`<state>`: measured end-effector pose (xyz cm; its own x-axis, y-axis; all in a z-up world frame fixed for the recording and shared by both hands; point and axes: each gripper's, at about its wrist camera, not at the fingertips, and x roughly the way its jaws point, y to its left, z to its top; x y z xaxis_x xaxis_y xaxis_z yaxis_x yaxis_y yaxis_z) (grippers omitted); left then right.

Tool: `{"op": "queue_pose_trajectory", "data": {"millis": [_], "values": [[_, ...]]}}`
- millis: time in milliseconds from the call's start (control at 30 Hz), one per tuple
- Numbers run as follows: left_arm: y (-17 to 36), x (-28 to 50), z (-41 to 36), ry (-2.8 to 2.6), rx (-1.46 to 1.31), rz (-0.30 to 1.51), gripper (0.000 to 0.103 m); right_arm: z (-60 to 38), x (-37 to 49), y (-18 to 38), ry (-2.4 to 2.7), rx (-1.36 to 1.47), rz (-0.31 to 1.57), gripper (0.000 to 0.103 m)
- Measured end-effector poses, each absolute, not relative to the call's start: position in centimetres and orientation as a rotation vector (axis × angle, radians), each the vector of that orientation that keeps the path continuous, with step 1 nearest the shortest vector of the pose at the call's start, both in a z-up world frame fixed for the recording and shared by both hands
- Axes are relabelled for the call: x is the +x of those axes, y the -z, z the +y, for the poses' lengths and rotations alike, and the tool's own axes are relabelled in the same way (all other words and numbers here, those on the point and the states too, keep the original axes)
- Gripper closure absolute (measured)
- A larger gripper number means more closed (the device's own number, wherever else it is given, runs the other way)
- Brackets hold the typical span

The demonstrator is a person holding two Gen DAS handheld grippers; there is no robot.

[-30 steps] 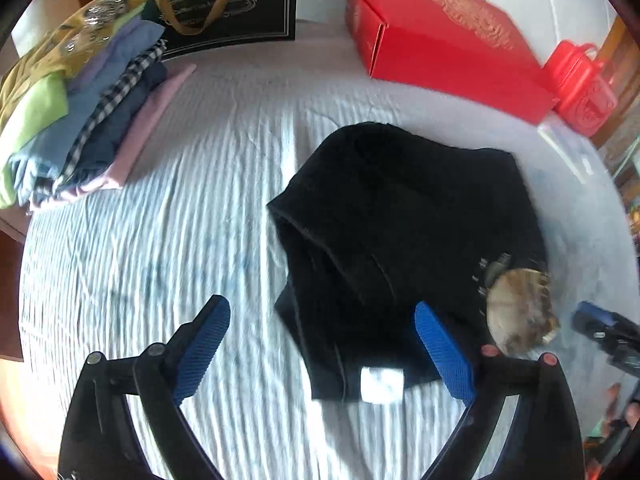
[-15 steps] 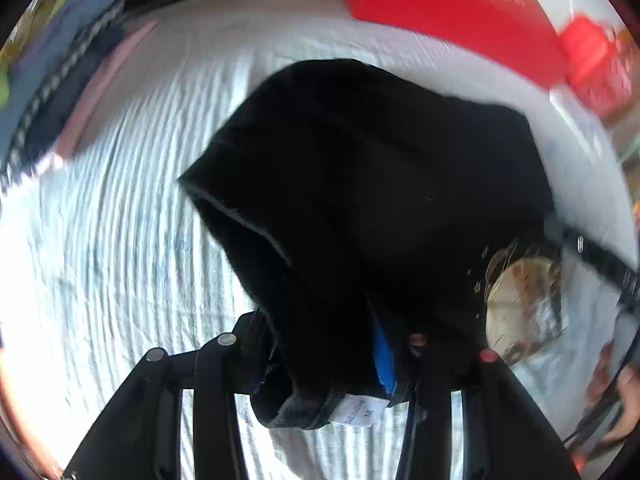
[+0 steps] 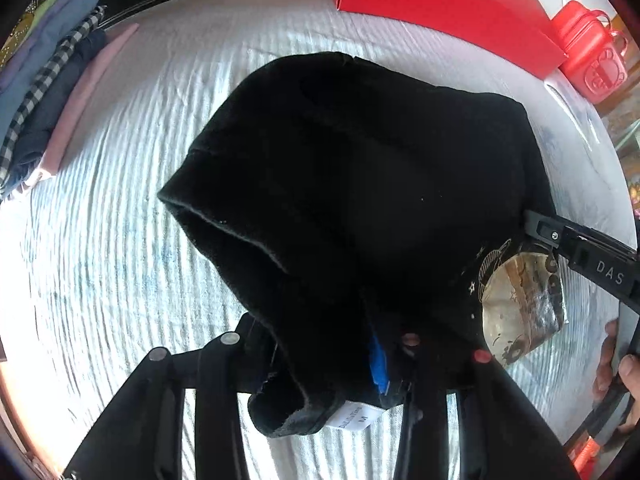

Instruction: Fold clothes

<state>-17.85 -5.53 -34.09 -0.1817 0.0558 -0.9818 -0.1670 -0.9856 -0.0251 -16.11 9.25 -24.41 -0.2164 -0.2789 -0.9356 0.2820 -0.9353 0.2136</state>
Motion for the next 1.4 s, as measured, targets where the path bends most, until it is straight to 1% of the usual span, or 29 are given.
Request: {"op": "queue_pose_trajectory", "data": {"millis": [33, 67, 100, 200, 333, 400, 467, 500, 567, 600, 667, 700, 733, 767, 833, 967, 1000, 1067, 1167, 1300, 1400], "values": [[34.1, -17.9, -5.3, -2.308, -1.909, 0.144, 0.077, 9.2, -16.2, 24.5, 2.202, 1.698, 0.005, 0.073], [34.0, -18.0, -5.1, -2.310, -1.909, 0.156, 0.081, 9.1, -16.2, 24.5, 2.202, 1.705, 0.014, 0.073], [34.0, -18.1, -4.9, -2.313, -1.908, 0.169, 0.083, 8.8, -16.1, 24.5, 2.211, 1.718, 0.054, 0.077], [34.1, -18.6, -4.7, -2.322, -1.895, 0.176, 0.083, 8.1, -15.2, 24.3, 2.247, 1.668, 0.172, 0.078], [34.4, -20.7, -6.0, -2.264, -1.928, 0.031, 0.083, 8.5, -15.3, 24.6, 2.238, 1.647, 0.152, 0.078], [34.4, -21.1, -6.3, -2.256, -1.925, 0.014, 0.083, 8.4, -15.2, 24.7, 2.236, 1.637, 0.169, 0.077], [34.4, -21.4, -6.2, -2.279, -1.911, 0.035, 0.082, 8.4, -15.0, 24.8, 2.242, 1.618, 0.184, 0.077], [34.3, -21.5, -6.0, -2.295, -1.908, 0.049, 0.083, 8.3, -14.9, 24.8, 2.246, 1.608, 0.200, 0.078], [33.8, -21.5, -5.5, -2.341, -1.904, 0.092, 0.086, 7.4, -14.7, 24.1, 2.269, 1.589, 0.309, 0.085], [33.3, -21.4, -5.4, -2.361, -1.887, 0.099, 0.087, 7.0, -14.2, 23.5, 2.295, 1.564, 0.373, 0.090], [30.8, -20.8, -5.5, -2.426, -1.791, 0.082, 0.087, 7.7, -13.5, 21.7, 2.331, 1.500, 0.322, 0.091], [29.5, -20.5, -5.5, -2.457, -1.742, 0.078, 0.087, 8.1, -13.2, 20.7, 2.345, 1.462, 0.287, 0.095], [27.8, -20.3, -5.5, -2.490, -1.692, 0.100, 0.087, 8.9, -12.8, 19.2, 2.349, 1.406, 0.225, 0.095], [26.7, -20.1, -5.4, -2.513, -1.658, 0.126, 0.087, 9.4, -12.3, 17.7, 2.357, 1.354, 0.203, 0.095], [24.1, -19.1, -5.6, -2.553, -1.581, 0.149, 0.087, 9.7, -11.0, 14.5, 2.369, 1.236, 0.220, 0.095], [20.6, -14.9, -8.6, -2.609, -1.501, 0.135, 0.087, 9.7, -9.6, 10.0, 2.352, 1.086, 0.205, 0.095], [19.9, -15.1, -10.2, -2.623, -1.494, 0.124, 0.087, 9.2, -9.5, 9.2, 2.340, 1.057, 0.209, 0.095], [19.3, -15.0, -10.4, -2.658, -1.476, 0.127, 0.087, 7.8, -9.4, 8.0, 2.316, 1.016, 0.215, 0.095], [17.2, -12.7, -14.0, -2.714, -1.448, 0.120, 0.087, 4.2, -8.4, 6.2, 2.275, 0.953, 0.232, 0.095], [14.2, -14.6, -21.4, -2.804, -1.389, 0.124, 0.087, -2.5, -7.8, 3.8, 2.216, 0.881, 0.225, 0.095], [10.9, -17.2, -28.1, -2.877, -1.343, 0.168, 0.087, -9.3, -8.1, 1.3, 2.167, 0.819, 0.139, 0.095]]}}
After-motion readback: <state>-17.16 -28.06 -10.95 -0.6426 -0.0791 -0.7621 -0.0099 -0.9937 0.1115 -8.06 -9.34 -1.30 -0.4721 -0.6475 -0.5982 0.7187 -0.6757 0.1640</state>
